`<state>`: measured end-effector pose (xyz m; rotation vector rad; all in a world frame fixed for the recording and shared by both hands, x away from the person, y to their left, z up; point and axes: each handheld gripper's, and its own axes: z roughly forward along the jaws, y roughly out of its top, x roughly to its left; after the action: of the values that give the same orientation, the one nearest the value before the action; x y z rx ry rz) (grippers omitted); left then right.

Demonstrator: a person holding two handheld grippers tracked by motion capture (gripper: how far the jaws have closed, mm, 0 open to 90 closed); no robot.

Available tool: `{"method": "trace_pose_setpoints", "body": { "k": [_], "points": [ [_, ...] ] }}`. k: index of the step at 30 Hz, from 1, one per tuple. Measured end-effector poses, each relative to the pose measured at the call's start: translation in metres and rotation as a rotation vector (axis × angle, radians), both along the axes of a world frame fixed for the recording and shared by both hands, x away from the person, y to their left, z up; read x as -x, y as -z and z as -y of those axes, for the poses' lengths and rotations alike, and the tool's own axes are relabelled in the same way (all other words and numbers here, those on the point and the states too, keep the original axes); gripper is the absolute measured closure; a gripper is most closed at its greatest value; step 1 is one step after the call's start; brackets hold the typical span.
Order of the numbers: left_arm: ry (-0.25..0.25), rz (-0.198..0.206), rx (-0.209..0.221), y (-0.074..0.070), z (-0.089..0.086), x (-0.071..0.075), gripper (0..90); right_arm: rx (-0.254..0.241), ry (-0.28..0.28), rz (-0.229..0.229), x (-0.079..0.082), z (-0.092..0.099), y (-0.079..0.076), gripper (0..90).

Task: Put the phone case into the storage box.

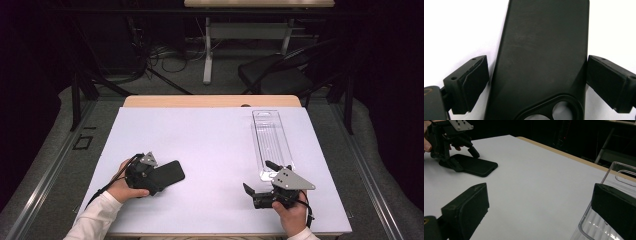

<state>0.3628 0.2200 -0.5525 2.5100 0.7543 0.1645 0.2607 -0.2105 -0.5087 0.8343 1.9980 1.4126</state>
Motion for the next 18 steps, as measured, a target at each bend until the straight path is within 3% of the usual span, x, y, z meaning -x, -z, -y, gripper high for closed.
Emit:
{"method": "trace_pose_setpoints", "body": {
  "k": [18],
  "points": [
    [0.015, 0.003, 0.012, -0.0008, -0.0007, 0.0016, 10.9, 0.000, -0.001, 0.000, 0.0002, -0.0004, 0.0000, 1.2]
  ]
}}
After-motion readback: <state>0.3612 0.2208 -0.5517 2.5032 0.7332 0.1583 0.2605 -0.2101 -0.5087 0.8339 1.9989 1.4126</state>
